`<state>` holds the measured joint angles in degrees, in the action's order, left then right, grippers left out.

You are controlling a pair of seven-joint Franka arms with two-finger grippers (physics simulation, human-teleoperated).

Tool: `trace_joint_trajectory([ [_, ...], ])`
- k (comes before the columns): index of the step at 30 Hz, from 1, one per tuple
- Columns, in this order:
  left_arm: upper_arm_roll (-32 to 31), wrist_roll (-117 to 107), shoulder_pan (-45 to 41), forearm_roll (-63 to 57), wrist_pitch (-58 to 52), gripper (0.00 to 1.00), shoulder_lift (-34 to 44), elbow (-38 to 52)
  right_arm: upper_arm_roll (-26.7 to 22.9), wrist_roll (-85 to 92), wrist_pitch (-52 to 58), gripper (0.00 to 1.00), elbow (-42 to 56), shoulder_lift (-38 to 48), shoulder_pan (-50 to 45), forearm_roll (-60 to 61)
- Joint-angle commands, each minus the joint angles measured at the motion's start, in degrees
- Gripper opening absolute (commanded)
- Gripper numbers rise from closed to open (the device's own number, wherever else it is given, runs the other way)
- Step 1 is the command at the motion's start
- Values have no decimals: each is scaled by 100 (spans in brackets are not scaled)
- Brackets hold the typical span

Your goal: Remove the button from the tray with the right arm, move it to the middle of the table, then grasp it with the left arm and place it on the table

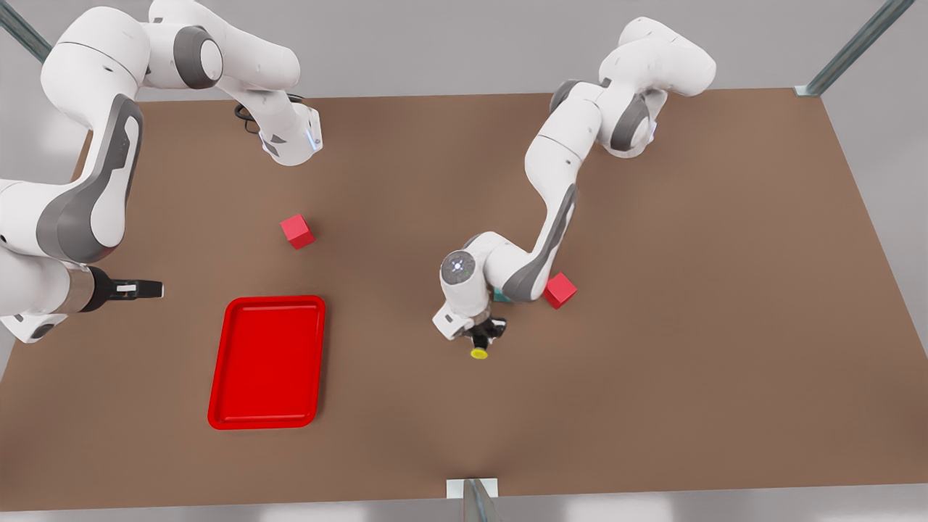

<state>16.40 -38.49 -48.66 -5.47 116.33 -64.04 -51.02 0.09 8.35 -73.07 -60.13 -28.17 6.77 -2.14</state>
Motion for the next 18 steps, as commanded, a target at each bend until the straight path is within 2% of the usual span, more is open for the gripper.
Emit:
trace_joint_trajectory([
  [1,408,-5579,-152,-743,-162,47,14,-40,0,9,3,100,2,-4,0,-6],
  [4,425,-7390,-91,-1948,-1287,47,14,-40,-1,18,3,100,2,13,26,3],
  [6,829,-8437,41,-2424,-1710,47,-3,-83,0,18,3,100,2,-4,26,-6],
  [7,1172,-8675,50,-2652,-1754,47,-3,-163,0,9,3,100,2,-4,26,-6],
  [8,1251,-8771,94,-2871,-1754,46,-12,-242,0,18,3,100,2,-4,26,-6],
  [14,1313,-9790,1008,-4454,-1745,43,-108,-743,0,-44,3,100,10,-4,-18,3],
  [18,1304,-11012,1061,-4990,-1772,42,-153,-1375,17,18,-5,100,19,57,-105,12],
])
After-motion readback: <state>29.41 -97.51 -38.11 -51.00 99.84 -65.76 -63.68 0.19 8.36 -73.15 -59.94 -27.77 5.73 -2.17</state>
